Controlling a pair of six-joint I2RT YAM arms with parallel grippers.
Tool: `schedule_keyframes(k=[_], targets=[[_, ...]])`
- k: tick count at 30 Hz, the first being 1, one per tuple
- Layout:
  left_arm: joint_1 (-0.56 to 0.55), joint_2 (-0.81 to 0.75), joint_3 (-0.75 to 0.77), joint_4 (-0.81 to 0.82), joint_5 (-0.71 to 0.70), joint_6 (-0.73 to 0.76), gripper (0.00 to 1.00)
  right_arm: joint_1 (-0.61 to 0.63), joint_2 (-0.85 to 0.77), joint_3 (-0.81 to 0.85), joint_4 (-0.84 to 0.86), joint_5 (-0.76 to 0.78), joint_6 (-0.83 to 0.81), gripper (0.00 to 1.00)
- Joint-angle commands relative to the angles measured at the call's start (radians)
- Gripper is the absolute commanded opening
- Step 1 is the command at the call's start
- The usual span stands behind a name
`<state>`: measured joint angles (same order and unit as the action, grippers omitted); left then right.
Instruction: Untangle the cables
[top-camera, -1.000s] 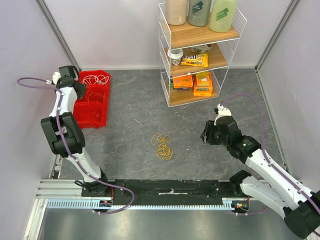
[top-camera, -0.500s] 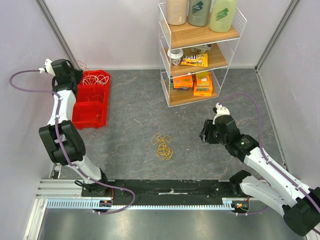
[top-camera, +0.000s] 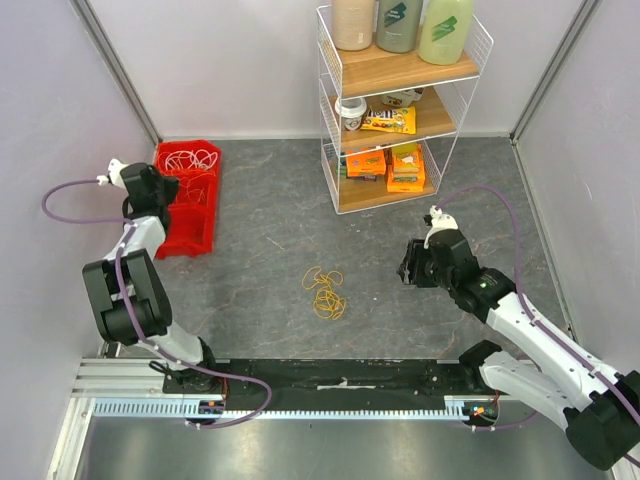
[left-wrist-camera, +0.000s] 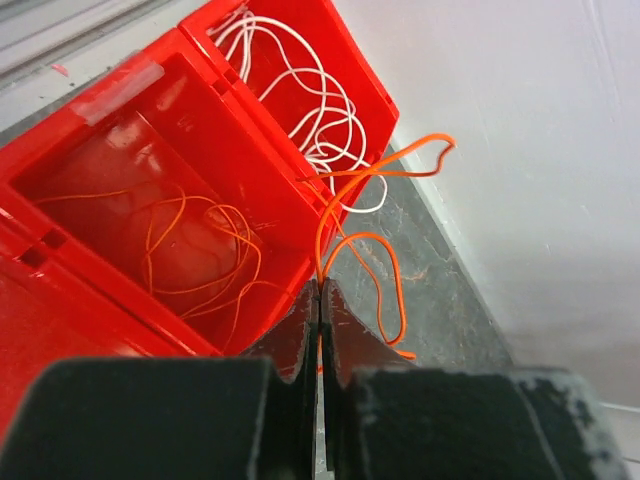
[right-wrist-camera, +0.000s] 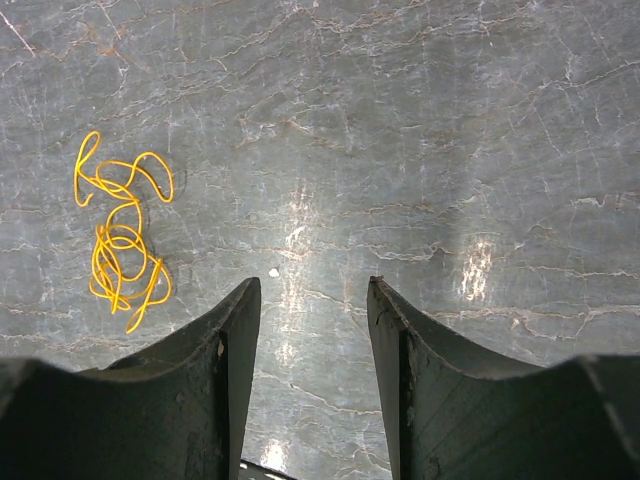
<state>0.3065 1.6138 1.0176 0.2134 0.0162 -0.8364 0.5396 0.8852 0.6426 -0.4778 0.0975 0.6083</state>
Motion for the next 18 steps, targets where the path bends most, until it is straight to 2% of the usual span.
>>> schedule_keyframes(k=[1, 6, 8, 11, 16, 18], targets=[[0.011, -0.1, -0.016, 0.058, -0.114, 0.057, 0.02, 0.002, -0.006, 0.012, 0.036, -0.022, -0.013, 0.54], [0.016, -0.169, -0.051, -0.072, -0.26, -0.006, 0.02, 0.002, -0.029, -0.006, 0.036, -0.019, -0.008, 0.54], [0.019, -0.164, -0.019, -0.176, -0.288, -0.058, 0.02, 0.002, -0.026, -0.006, 0.039, -0.022, -0.005, 0.54], [0.019, -0.128, 0.045, -0.299, -0.262, -0.087, 0.02, 0.002, -0.02, -0.006, 0.042, -0.031, -0.004, 0.54], [0.019, -0.092, 0.059, -0.305, -0.22, -0.125, 0.02, 0.002, -0.023, -0.008, 0.041, -0.033, -0.004, 0.54], [0.019, -0.049, 0.114, -0.353, -0.21, -0.135, 0.02, 0.002, -0.026, -0.008, 0.038, -0.032, -0.001, 0.54]])
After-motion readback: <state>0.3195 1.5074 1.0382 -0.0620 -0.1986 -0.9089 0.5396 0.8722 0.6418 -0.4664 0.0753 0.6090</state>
